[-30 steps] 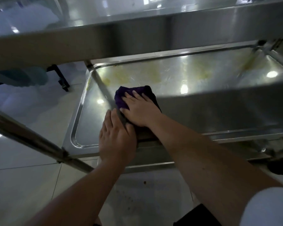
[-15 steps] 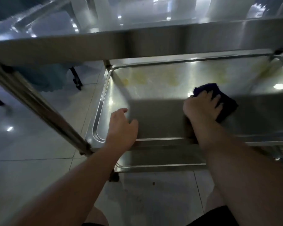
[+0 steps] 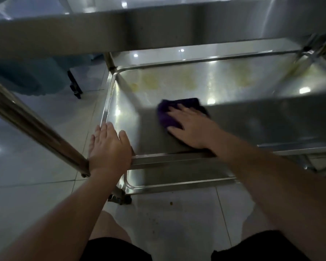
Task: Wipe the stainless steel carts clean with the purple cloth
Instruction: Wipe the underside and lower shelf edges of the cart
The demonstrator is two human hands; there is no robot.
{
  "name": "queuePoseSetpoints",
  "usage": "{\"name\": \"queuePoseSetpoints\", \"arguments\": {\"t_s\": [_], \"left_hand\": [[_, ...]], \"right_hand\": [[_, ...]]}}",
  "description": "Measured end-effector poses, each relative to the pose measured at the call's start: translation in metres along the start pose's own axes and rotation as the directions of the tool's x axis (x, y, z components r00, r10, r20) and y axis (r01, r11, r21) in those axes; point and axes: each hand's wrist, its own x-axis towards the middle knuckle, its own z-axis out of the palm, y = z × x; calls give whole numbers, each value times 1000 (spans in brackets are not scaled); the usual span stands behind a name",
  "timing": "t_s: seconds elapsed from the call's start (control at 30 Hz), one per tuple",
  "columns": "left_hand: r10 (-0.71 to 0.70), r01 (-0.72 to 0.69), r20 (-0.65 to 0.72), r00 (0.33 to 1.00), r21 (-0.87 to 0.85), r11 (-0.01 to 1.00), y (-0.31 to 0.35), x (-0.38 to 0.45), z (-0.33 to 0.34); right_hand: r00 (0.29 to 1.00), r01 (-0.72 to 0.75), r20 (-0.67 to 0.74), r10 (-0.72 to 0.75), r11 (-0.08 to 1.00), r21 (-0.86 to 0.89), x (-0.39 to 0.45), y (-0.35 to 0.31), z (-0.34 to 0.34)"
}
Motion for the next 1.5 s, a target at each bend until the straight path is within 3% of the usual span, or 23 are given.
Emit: {"name": "queuePoseSetpoints", "arguments": {"t_s": [0.07,0.13,0.23,0.3,0.33,0.37,0.47,0.6,0.67,0.77,0.97,1.13,1.27,1.37,1.43,1.5], "left_hand": [[29,-29,3,1000,38,999,0,1,2],[32,-32,6,999,69,997,0,0,1],[19,-19,4,1000,77,997,0,-2,0],[6,-6,-1,1000,62,998,2,-2,-1],[1,-1,-8,1000,56,998,3,-2,-2],[-1,2,-17,1000,54,999,3,-2,-2],[-6,8,-23,1000,56,998,5,-2,0],[-20,21,-17,1000,61,998,4,1,1],[-28,29,-24,999,57,998,3,1,1],[-27,28,-29,999,54,998,2,0,1],[-29,28,26,999,41,999,-1,2,2],[-27,17,194,981,56,998,-1,5,-16],[-15,-38,314,949,161,986,13,-13,-55],[151,-258,415,897,217,941,33,-64,-94],[159,-309,542,825,198,930,46,-103,-124],[83,-262,652,753,183,948,57,-135,-160]], "right_hand": [[981,-175,-81,177,984,27,-36,62,-11],[908,-380,-157,389,921,81,-72,119,-24],[687,-701,-141,713,701,132,-108,170,-38],[543,-821,-70,837,547,166,-109,162,-36],[520,-834,-63,852,522,180,-104,148,-33],[539,-817,-81,838,544,190,-97,129,-28],[725,-659,-140,674,738,144,-77,59,-9],[908,-409,-81,412,911,46,-44,-28,17],[968,-241,-66,243,970,28,-32,-63,27],[999,-39,-27,40,999,22,-27,-96,35],[977,213,40,-211,976,-37,-48,-89,27],[933,296,180,-313,948,118,-60,-83,0],[910,220,332,-249,968,123,-74,-88,-40],[882,20,466,-67,994,106,-105,-95,-70],[808,-89,589,13,991,100,-136,-97,-92],[651,-200,759,30,971,133,-165,-101,-125]]}}
